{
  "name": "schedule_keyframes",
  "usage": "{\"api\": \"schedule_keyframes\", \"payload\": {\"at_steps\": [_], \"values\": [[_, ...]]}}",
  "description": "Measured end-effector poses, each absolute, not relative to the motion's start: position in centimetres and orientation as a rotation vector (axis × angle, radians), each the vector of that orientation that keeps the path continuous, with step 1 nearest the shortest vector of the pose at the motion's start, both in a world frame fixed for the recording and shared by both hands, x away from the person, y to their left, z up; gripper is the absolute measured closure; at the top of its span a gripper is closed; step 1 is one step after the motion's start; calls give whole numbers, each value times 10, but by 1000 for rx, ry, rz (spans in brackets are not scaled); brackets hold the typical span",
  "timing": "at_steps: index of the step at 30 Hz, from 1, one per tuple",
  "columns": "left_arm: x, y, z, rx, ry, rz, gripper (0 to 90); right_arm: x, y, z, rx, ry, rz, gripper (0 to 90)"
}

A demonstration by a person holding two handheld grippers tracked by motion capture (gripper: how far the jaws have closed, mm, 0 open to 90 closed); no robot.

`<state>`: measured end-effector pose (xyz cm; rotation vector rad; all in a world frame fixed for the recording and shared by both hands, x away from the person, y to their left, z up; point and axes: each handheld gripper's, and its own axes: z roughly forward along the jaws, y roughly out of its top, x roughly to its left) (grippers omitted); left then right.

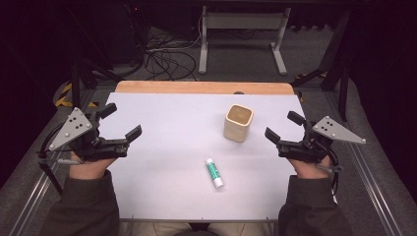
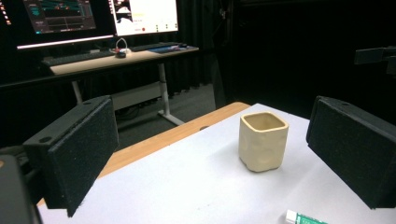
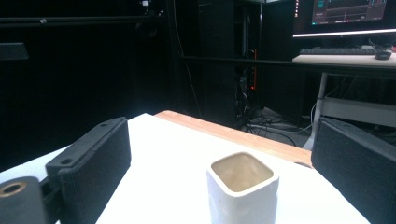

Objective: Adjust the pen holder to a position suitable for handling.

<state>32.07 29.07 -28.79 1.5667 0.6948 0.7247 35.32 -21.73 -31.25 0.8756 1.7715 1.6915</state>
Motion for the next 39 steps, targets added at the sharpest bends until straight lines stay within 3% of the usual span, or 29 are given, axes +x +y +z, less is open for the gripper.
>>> {"api": "schedule_keyframes", "payload": {"at_steps": [17,39], "values": [[318,291,-286,1573,680,713,43,342,-193,-328,924,1870,1559,213],[314,289,-286,1584,670,711,51,338,-174,-355,1011,1903,1456,286]]}}
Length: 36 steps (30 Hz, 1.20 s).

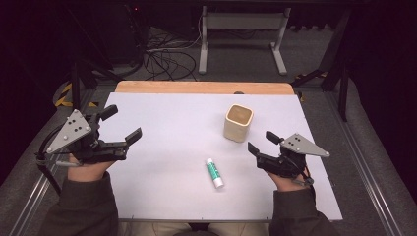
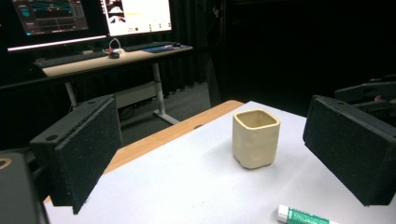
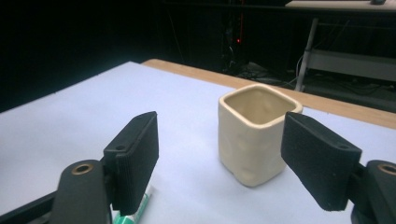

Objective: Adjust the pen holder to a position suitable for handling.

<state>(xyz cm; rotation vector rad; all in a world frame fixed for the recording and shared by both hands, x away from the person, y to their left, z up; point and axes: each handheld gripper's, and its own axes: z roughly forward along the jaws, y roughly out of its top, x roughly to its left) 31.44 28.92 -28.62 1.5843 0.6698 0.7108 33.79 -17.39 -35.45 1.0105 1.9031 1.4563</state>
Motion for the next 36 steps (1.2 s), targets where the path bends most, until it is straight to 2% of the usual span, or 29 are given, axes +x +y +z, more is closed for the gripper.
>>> {"api": "schedule_keyframes", "payload": {"at_steps": [36], "values": [[314,287,-287,1600,652,701,57,329,-141,-405,1025,2077,1301,330]]}}
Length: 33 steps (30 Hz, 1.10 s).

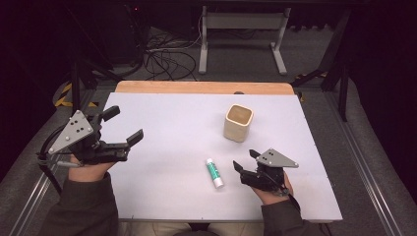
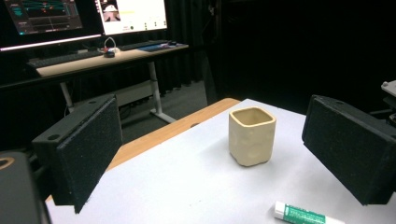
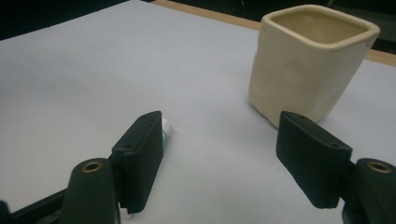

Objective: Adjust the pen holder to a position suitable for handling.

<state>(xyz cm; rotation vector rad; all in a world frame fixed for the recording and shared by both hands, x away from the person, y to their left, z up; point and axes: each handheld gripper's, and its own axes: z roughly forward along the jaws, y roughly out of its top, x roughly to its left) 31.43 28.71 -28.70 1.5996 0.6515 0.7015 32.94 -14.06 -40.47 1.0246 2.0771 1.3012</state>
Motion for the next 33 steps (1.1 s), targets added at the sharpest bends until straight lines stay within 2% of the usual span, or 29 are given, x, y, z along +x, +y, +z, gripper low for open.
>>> {"api": "schedule_keyframes", "payload": {"at_steps": [33], "values": [[316,282,-290,1622,636,699,60,319,-112,-429,988,2192,1263,354]]}}
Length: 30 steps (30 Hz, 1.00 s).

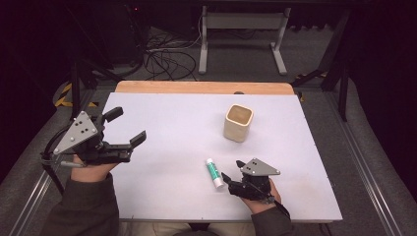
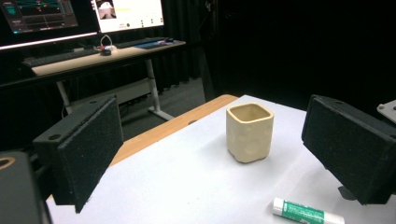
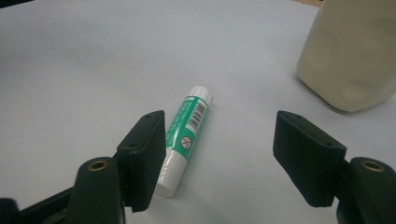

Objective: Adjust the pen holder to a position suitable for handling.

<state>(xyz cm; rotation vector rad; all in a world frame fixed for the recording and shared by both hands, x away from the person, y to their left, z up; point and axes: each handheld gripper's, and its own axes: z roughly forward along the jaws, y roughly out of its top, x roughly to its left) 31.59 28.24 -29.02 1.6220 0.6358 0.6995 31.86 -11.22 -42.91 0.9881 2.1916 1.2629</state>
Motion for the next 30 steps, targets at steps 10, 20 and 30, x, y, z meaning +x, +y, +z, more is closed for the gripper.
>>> {"api": "schedule_keyframes", "payload": {"at_steps": [10,20,30], "values": [[316,283,-292,1627,635,697,62,316,-102,-435,975,2225,1255,354],[318,287,-296,1633,647,688,64,316,-90,-441,976,2271,1235,364],[314,286,-294,1636,640,702,66,318,-81,-453,983,2325,1175,369]]}}
